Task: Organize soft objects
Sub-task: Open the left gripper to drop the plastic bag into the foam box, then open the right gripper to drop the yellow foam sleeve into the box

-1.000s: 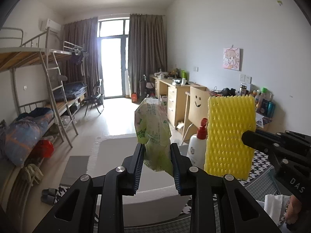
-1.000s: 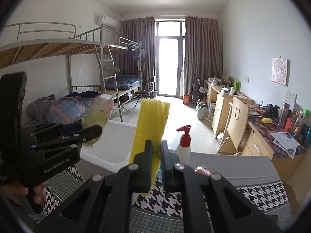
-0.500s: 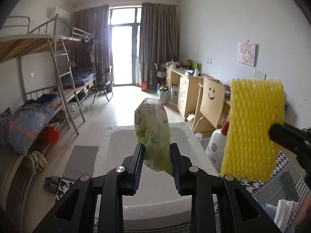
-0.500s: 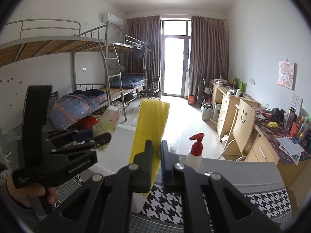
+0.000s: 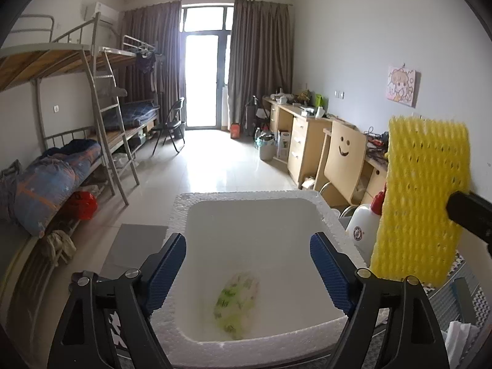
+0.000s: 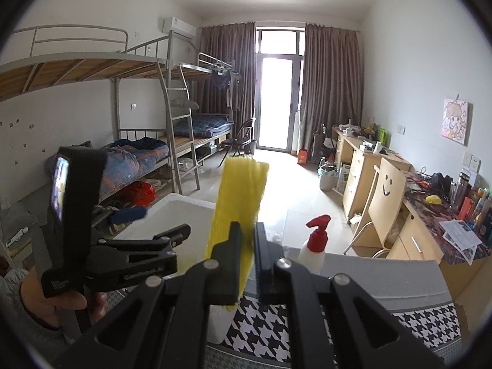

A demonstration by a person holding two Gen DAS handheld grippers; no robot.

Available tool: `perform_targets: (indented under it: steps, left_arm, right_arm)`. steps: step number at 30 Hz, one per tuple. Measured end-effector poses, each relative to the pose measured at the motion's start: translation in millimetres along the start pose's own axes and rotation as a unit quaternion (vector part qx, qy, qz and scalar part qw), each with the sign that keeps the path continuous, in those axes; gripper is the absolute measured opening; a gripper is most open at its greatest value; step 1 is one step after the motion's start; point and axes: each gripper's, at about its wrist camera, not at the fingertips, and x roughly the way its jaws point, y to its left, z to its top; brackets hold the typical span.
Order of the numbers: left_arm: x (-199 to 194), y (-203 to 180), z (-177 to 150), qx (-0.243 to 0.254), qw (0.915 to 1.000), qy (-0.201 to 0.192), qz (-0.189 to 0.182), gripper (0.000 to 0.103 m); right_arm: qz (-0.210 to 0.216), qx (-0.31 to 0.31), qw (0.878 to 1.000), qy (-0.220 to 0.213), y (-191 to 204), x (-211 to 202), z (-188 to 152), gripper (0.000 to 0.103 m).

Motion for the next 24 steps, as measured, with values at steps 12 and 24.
perform_targets:
  steps: [12,24]
  left_arm:
    - [-27,13,2,-0.016,0.9992,-0.03,0.02,0.097]
    - [-48,29,-9,-0.025,0.9976,-0.05,0.04,0.1]
  right_arm:
    - [0.007,-0.015,1.0,0.005,15,15,7,0.011]
    - [0.025,-0.024,0.999,0.015,31,33,13,0.011]
